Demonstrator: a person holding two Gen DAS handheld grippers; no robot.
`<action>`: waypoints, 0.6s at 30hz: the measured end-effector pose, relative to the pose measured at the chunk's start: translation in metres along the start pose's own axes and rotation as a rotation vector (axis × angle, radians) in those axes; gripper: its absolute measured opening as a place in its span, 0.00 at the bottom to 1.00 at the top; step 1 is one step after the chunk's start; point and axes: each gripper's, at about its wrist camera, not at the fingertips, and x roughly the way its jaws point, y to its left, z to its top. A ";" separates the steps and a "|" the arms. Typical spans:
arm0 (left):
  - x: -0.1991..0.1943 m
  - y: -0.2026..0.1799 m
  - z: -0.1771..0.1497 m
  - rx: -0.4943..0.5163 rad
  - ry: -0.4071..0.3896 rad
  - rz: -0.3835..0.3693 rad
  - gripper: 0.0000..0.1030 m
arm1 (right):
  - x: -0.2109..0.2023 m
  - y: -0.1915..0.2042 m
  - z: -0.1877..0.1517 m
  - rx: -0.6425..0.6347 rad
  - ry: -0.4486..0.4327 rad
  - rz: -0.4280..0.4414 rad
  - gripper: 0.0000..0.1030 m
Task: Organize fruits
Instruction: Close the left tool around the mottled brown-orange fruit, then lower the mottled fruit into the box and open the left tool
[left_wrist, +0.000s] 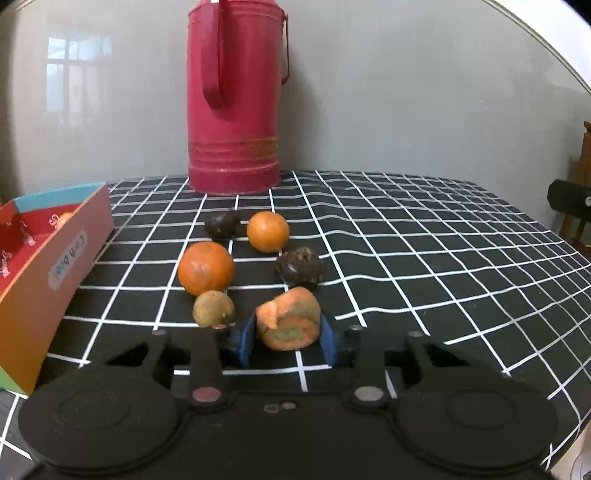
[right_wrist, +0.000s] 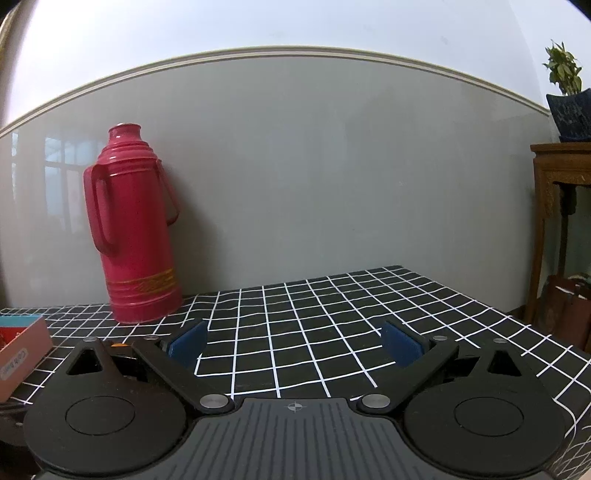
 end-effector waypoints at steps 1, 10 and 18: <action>-0.002 0.001 0.001 -0.002 -0.008 0.001 0.26 | 0.000 0.000 0.000 0.003 0.000 0.001 0.97; -0.032 0.026 0.008 0.013 -0.111 0.075 0.27 | 0.000 0.016 0.003 0.018 0.006 0.033 0.97; -0.063 0.090 0.015 -0.063 -0.191 0.212 0.27 | 0.002 0.060 0.000 0.003 0.023 0.110 0.97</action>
